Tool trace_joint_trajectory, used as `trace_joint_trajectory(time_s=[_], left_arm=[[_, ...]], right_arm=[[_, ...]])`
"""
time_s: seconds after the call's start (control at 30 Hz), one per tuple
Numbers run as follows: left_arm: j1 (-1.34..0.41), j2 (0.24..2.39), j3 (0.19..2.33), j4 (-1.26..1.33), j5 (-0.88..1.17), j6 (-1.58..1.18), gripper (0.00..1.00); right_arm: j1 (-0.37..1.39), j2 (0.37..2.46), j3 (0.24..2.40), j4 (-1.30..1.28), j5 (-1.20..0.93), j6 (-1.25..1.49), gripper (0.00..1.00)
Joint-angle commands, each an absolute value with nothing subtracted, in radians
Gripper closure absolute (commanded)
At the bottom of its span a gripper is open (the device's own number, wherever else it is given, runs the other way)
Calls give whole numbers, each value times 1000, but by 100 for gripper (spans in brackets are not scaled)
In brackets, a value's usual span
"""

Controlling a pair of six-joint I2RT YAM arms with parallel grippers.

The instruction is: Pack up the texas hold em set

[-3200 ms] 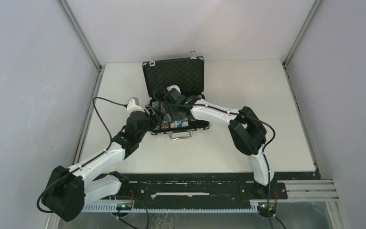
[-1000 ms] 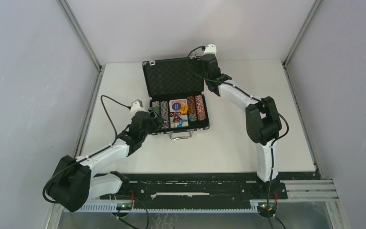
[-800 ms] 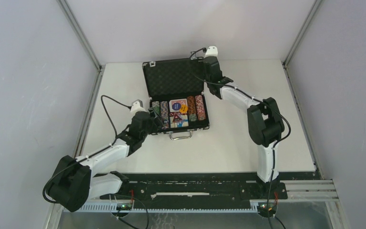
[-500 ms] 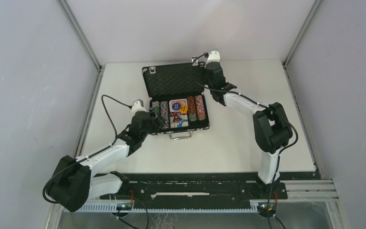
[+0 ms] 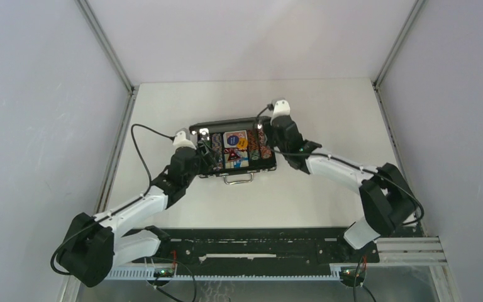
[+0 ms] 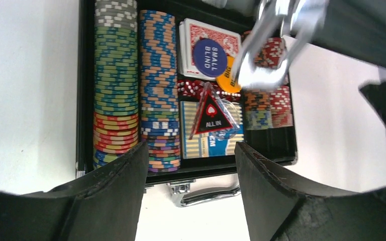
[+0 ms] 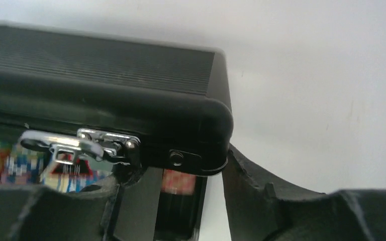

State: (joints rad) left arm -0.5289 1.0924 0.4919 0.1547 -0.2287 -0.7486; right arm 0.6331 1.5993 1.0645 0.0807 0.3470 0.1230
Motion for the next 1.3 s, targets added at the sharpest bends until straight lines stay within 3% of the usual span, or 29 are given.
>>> trace_joint_trajectory(time_s=[0.0,0.13,0.27,0.47,0.77,0.93,1.03,1.1,1.27], left_arm=[[-514,1165,549,145,-309,-719,31],[-407,1255,546,195,-214,-736,31],[-425,1155,495,279,-183,-713,32],[-437,1057,472,309,-158,-696,43],[-449,1058,506,271,-173,-684,44],[-451,1082,540,224,-213,-686,62],[-451,1120,576,175,-235,-678,87],[-452,1136,585,164,-236,-679,97],[-502,1111,622,72,-276,-678,100]], right_arm=[[650,1465,922,139,344,177,46],[648,1405,847,153,331,190,46],[646,1370,808,171,326,188,47],[626,1372,806,195,296,173,49],[614,1394,806,218,258,200,50],[615,1409,805,203,271,202,51],[614,1407,790,213,270,202,51],[614,1402,778,215,269,201,51],[614,1383,768,202,262,198,51]])
